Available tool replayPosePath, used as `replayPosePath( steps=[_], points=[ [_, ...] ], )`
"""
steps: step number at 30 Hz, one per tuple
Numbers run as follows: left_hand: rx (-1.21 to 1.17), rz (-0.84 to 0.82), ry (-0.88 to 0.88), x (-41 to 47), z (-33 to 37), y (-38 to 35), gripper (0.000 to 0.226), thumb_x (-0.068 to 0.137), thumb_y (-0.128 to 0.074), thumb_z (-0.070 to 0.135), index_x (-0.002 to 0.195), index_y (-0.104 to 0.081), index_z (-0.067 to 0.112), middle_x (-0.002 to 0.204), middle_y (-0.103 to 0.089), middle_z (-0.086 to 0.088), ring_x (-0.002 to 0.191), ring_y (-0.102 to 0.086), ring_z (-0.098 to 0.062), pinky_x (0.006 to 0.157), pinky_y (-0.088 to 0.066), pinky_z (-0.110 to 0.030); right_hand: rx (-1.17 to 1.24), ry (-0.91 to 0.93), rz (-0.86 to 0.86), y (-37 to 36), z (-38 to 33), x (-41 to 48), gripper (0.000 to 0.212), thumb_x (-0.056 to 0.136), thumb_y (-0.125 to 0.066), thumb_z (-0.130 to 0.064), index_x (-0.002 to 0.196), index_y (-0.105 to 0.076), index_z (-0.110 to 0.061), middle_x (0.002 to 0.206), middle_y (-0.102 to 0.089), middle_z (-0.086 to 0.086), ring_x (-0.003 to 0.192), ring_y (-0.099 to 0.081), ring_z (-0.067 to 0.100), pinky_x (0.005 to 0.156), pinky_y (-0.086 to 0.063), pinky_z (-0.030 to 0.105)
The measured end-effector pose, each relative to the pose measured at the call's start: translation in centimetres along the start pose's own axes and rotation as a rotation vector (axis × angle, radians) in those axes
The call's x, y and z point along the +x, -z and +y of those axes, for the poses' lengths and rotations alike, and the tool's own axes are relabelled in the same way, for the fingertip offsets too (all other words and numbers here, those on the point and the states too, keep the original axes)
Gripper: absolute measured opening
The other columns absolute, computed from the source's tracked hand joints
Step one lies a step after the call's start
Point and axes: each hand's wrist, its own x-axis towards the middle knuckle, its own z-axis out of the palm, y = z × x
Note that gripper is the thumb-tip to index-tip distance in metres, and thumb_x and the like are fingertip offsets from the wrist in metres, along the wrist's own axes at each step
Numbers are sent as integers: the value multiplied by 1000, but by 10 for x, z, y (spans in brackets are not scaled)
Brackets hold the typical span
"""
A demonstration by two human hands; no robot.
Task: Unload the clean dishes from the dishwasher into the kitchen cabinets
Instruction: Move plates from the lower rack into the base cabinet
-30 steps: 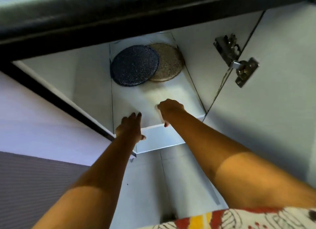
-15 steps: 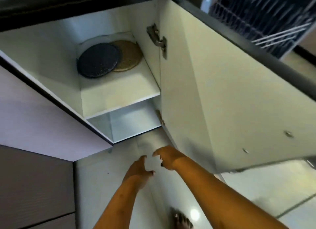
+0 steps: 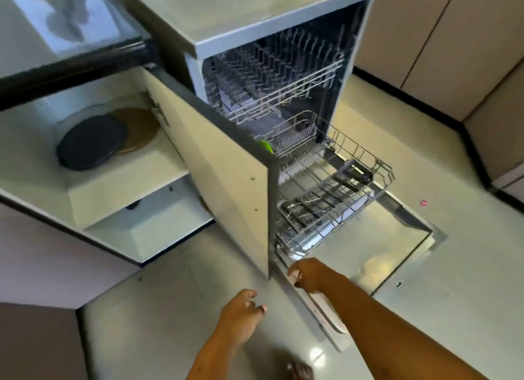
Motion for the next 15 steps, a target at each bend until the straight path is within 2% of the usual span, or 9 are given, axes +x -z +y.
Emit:
replayPosePath(
  steps=[2, 4, 8, 11, 15],
  points=[
    [-31, -12, -18, 3, 20, -14, 37, 89, -59, 28, 124, -53, 18, 116, -63, -5, 107, -59, -22, 91, -44, -23, 32, 3, 43, 9, 13, 0, 38, 90, -60, -15, 129, -57, -13, 134, -55, 9, 123, -51, 23, 100, -37, 25],
    [-56, -49, -24, 7, 42, -28, 31, 90, -56, 30, 121, -53, 21, 119, -61, -4, 111, -57, -23, 96, -44, -31, 84, -22, 91, 13, 27, 6, 36, 89, -62, -16, 125, -59, -17, 132, -57, 8, 122, -52, 23, 102, -38, 27],
    [-133, -120, -21, 33, 85, -52, 19, 95, -49, 27, 113, -54, 25, 116, -58, -4, 108, -56, -19, 93, -48, -35, 132, -14, 130, 27, 55, 22, 34, 91, -59, -16, 125, -59, -15, 131, -58, 8, 121, -53, 23, 103, -38, 28],
    [-268, -86, 33, 55, 106, -63, 12, 96, -47, 23, 93, -56, 31, 103, -59, -3, 97, -57, -18, 79, -50, -30, 181, 7, 165, 43, 71, 37, 32, 91, -59, -17, 123, -60, -13, 130, -59, 7, 121, -54, 22, 101, -38, 26],
    [-364, -16, 83, 84, 146, -65, 12, 95, -48, 19, 104, -55, 24, 86, -58, -2, 84, -54, -17, 70, -48, -30, 222, 5, 179, 78, 91, 54, 33, 92, -58, -16, 125, -59, -13, 129, -60, 11, 118, -56, 25, 100, -43, 31]
  ],
)
